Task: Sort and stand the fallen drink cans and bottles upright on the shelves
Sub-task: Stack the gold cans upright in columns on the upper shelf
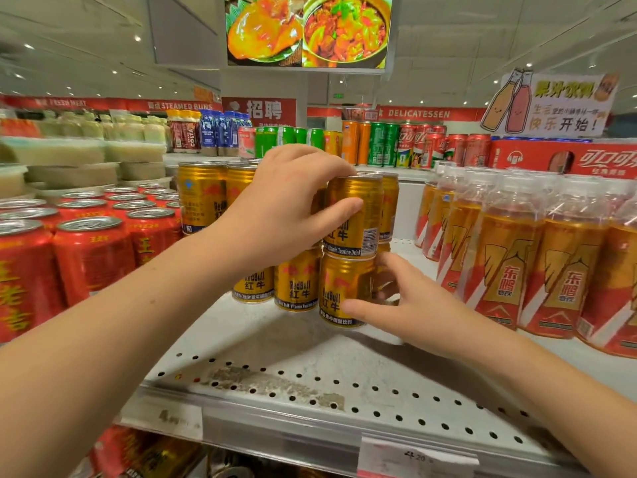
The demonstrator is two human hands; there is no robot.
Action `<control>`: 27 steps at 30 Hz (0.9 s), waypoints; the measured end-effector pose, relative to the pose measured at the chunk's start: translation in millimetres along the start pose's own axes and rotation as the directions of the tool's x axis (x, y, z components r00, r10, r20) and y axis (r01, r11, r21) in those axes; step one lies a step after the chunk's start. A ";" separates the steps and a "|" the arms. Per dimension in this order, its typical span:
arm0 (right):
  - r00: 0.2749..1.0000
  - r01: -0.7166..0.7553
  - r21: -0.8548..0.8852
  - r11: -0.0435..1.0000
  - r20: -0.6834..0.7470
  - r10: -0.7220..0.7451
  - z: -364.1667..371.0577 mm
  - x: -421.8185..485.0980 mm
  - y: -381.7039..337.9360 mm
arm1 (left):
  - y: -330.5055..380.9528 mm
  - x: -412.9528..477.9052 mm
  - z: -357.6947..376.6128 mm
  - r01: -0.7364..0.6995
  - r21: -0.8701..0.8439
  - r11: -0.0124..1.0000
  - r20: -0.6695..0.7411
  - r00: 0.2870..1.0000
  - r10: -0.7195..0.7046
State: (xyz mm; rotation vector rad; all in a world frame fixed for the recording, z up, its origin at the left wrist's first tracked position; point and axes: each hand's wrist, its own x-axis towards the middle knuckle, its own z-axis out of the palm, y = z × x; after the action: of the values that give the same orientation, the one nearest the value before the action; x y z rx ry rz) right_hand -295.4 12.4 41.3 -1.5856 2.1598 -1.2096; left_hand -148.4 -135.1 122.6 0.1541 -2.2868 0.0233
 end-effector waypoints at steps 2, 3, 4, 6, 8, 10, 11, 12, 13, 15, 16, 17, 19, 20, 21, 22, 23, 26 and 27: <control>0.994 -0.034 0.037 0.999 -0.104 0.037 4.1 1.7 -0.2 | -0.6 1.8 0.7 -0.001 0.006 1.000 0.003 1.000 0.001; 0.987 -0.050 0.030 0.998 -0.152 0.054 5.1 3.6 0.4 | 0.1 3.4 1.3 -0.003 0.004 1.000 0.007 1.000 0.003; 0.981 -0.061 0.020 0.998 -0.184 0.064 5.5 4.9 0.5 | 1.0 5.4 1.9 -0.004 0.000 1.000 0.011 1.000 0.004; 0.976 -0.069 0.010 0.998 -0.205 0.069 5.4 7.1 1.1 | 2.6 8.6 3.9 0.005 -0.005 1.000 0.019 1.000 -0.005; 0.975 -0.073 0.005 0.997 -0.210 0.073 5.5 7.9 2.4 | 1.9 9.4 6.0 0.014 -0.013 1.000 0.023 1.000 -0.013; 0.976 -0.084 0.002 0.996 -0.199 0.083 5.3 8.8 2.9 | -0.3 9.5 7.1 0.017 -0.031 0.999 0.022 1.000 -0.016; 0.980 -0.091 0.002 0.996 -0.176 0.090 4.1 9.5 3.3 | -1.5 9.7 7.4 0.016 -0.038 0.999 0.020 1.000 -0.015; 0.986 -0.101 0.008 0.995 -0.136 0.101 2.0 10.1 4.2 | -2.5 9.9 7.8 0.011 -0.040 0.999 0.016 1.000 -0.011; 0.989 -0.115 0.035 0.993 -0.087 0.117 -1.7 10.8 6.1 | -3.3 9.6 8.6 0.004 -0.038 0.999 0.011 1.000 -0.003; 0.982 -0.160 0.145 0.976 -0.072 0.172 -13.1 11.0 13.1 | -4.8 6.7 11.1 -0.013 -0.032 0.999 -0.015 1.000 0.012; 0.967 -0.193 0.194 0.962 -0.125 0.220 -19.3 10.8 17.3 | -5.4 3.9 12.3 -0.013 -0.032 0.999 -0.046 0.999 0.011; 0.944 -0.226 0.206 0.952 -0.194 0.266 -25.0 11.5 21.9 | -5.9 0.5 13.2 -0.010 -0.040 0.999 -0.092 0.996 0.007; 0.916 -0.288 0.127 0.949 -0.251 0.311 -28.7 15.0 28.6 | -6.0 -5.2 14.6 -0.023 -0.070 0.997 -0.204 0.979 0.009; 0.923 -0.301 0.084 0.950 -0.225 0.312 -25.8 18.0 29.4 | -5.4 -7.3 14.9 -0.037 -0.079 0.996 -0.252 0.968 0.016; 0.936 -0.300 0.039 0.953 -0.181 0.302 -21.0 22.4 29.2 | -5.2 -8.8 15.5 -0.050 -0.084 0.995 -0.287 0.958 0.024; 0.949 -0.288 -0.009 0.958 -0.136 0.284 -15.8 27.2 29.6 | -5.1 -9.9 16.1 -0.060 -0.085 0.995 -0.309 0.951 0.031; 0.959 -0.270 -0.048 0.962 -0.099 0.265 -12.3 32.7 30.5 | -5.3 -10.6 17.1 -0.063 -0.083 0.995 -0.315 0.949 0.034; 0.971 -0.237 -0.041 0.971 -0.034 0.235 -12.4 45.0 33.7 | -7.3 -12.9 21.4 -0.057 -0.086 0.995 -0.284 0.958 0.030; 0.973 -0.229 -0.030 0.973 -0.012 0.229 -14.6 47.4 34.9 | -8.3 -13.4 22.9 -0.056 -0.093 0.994 -0.276 0.961 0.028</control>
State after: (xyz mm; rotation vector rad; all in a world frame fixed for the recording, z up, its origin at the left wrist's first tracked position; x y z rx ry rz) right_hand -347.6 -18.4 39.9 -1.2995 2.3011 -1.1172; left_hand -155.8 -143.5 97.1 0.0464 -2.0085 -0.0453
